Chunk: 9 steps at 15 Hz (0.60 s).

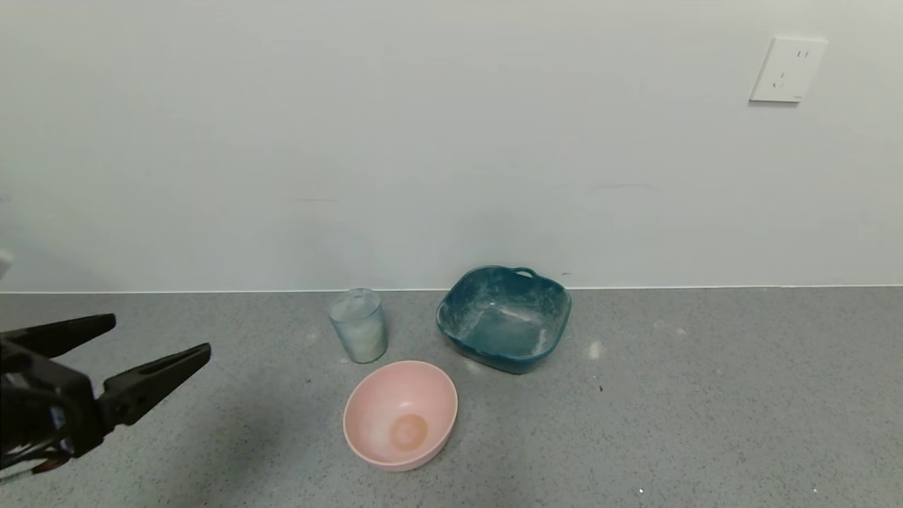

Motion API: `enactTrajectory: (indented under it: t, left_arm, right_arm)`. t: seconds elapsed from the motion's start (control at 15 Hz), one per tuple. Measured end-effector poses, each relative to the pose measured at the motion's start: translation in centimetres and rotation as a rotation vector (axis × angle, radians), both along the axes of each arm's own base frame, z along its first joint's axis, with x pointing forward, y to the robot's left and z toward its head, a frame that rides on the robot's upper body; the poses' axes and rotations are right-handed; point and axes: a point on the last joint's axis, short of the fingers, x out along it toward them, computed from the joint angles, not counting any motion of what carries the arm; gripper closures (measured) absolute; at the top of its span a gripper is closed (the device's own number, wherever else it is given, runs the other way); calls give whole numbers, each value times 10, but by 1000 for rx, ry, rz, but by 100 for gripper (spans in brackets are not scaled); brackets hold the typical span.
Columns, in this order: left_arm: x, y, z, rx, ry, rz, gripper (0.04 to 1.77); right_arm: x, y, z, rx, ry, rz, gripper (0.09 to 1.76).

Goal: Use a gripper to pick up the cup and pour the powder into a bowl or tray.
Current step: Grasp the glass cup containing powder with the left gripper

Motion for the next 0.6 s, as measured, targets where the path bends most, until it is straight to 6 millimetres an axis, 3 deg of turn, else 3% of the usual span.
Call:
enactTrajectory:
  t: [0.27, 0.6]
  left_arm:
    - [55, 17, -21, 0, 74, -59, 9]
    - [105, 27, -65, 25, 116, -91, 9]
  right_arm:
    - [0, 0, 0, 0, 0, 0, 14]
    - [0, 0, 0, 0, 0, 0, 14]
